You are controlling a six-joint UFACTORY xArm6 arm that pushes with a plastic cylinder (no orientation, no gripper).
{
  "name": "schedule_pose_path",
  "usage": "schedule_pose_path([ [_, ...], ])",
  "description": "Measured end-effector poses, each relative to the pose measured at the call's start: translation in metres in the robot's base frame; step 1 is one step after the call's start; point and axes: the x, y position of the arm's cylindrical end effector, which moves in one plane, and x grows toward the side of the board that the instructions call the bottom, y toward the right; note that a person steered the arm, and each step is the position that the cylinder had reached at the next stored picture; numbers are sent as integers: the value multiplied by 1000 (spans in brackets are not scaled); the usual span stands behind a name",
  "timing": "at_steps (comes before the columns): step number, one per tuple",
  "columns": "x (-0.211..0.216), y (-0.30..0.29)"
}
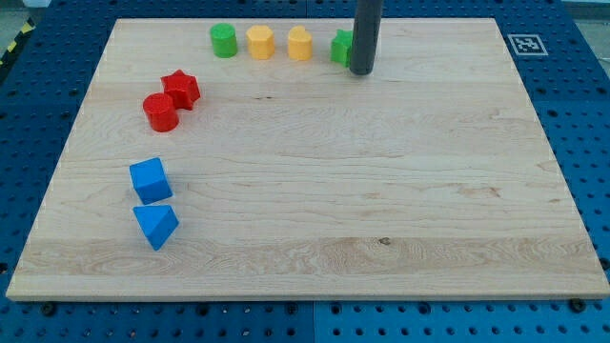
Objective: Slide the red star a bit right
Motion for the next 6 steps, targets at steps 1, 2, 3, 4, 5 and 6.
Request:
schedule_pose_path([
  [1, 36, -6],
  [2, 41, -10],
  [3, 37, -22],
  [4, 21, -74],
  [5, 5, -132],
  [6, -7, -200],
])
